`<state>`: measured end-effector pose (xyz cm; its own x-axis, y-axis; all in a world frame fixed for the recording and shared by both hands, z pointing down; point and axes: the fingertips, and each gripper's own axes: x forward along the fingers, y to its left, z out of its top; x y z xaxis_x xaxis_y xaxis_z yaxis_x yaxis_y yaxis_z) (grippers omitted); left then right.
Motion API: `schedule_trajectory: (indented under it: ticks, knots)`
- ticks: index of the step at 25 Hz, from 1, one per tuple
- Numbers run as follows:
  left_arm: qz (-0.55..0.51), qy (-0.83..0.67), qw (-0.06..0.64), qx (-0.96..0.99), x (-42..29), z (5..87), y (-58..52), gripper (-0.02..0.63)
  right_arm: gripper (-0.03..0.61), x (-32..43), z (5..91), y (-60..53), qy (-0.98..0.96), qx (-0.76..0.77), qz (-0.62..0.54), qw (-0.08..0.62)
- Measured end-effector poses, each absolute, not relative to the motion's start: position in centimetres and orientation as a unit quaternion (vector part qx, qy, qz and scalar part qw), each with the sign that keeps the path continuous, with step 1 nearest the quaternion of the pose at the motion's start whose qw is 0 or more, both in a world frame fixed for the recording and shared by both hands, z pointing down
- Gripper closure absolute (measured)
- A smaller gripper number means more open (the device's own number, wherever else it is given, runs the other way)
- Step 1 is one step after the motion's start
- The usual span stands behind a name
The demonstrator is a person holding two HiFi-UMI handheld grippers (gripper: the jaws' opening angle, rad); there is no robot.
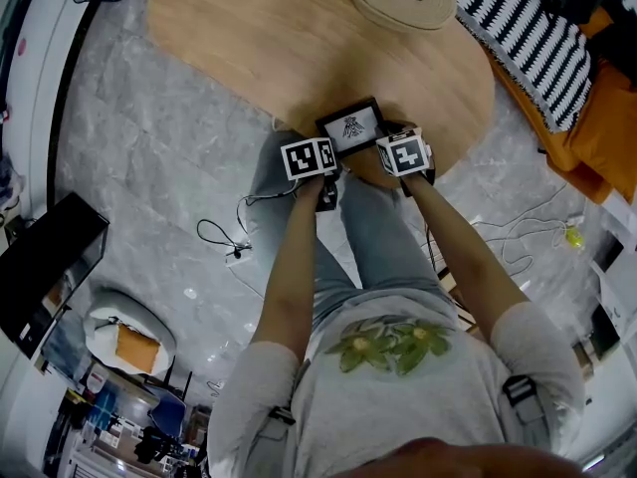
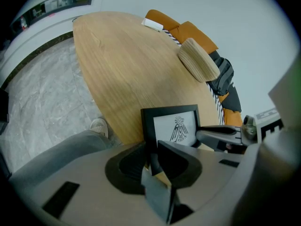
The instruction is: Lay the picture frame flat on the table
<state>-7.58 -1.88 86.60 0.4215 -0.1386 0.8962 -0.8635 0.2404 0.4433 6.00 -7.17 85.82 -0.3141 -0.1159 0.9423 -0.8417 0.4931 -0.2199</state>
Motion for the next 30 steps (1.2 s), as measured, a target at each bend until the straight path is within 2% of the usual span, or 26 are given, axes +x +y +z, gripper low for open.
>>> schedule_trajectory:
  ticks: [12,30]
  knots:
    - [0.290,-0.447,0.619,0.578,-7.0,87.4,-1.6,0.508,0.494,6.5,87.1,-6.6,-0.722,0.327,0.379,0.478]
    - [0.260,-0.465,0.639,0.554,-7.0,87.4,-1.6,0.504,0.481,6.7,87.3,-6.7,-0.715,0.325,0.380,0.489]
